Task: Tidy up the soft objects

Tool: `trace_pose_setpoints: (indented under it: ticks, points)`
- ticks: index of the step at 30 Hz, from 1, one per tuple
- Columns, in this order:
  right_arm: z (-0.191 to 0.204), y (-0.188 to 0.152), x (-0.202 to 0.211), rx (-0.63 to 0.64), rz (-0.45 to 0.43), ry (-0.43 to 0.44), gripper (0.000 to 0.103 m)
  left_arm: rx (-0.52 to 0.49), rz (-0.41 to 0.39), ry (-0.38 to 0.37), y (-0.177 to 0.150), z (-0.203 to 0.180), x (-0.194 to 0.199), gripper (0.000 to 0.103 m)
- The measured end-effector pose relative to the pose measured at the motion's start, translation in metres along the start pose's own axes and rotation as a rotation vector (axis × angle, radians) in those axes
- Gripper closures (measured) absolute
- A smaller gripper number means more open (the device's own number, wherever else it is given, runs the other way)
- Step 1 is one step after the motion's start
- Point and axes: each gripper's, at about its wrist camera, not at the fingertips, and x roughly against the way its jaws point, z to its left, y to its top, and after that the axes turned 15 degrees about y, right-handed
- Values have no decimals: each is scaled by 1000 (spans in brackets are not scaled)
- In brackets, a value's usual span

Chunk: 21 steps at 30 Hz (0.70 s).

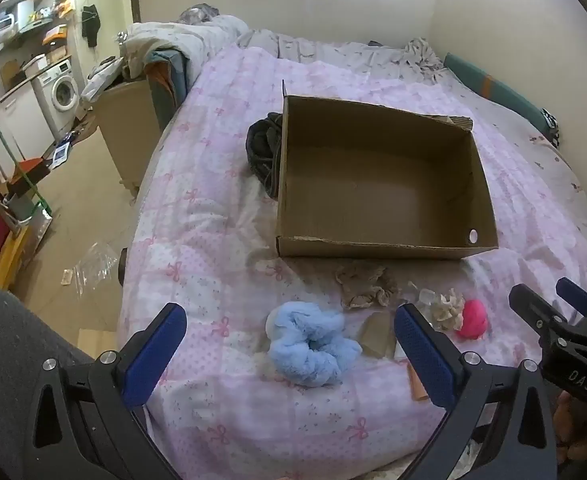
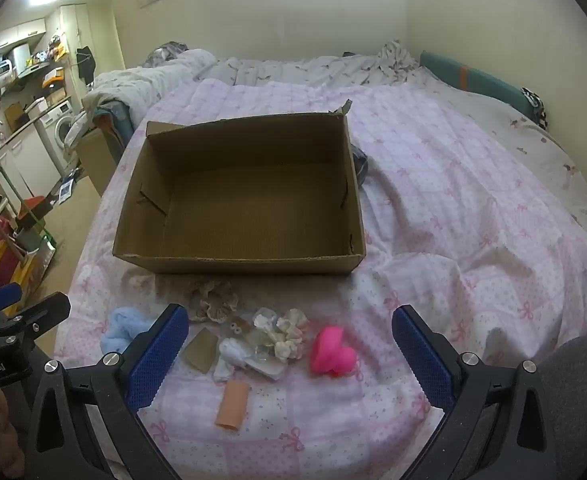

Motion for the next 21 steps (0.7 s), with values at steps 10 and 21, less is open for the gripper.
trace_pose_setpoints:
  ticks: [10, 21]
  points:
    - [-3, -1, 0, -21, 0, 15, 0, 9, 19, -10, -6, 3, -9, 0]
    - [1, -2, -1, -6, 4, 18, 0, 9, 24, -10, -3, 2, -8, 0]
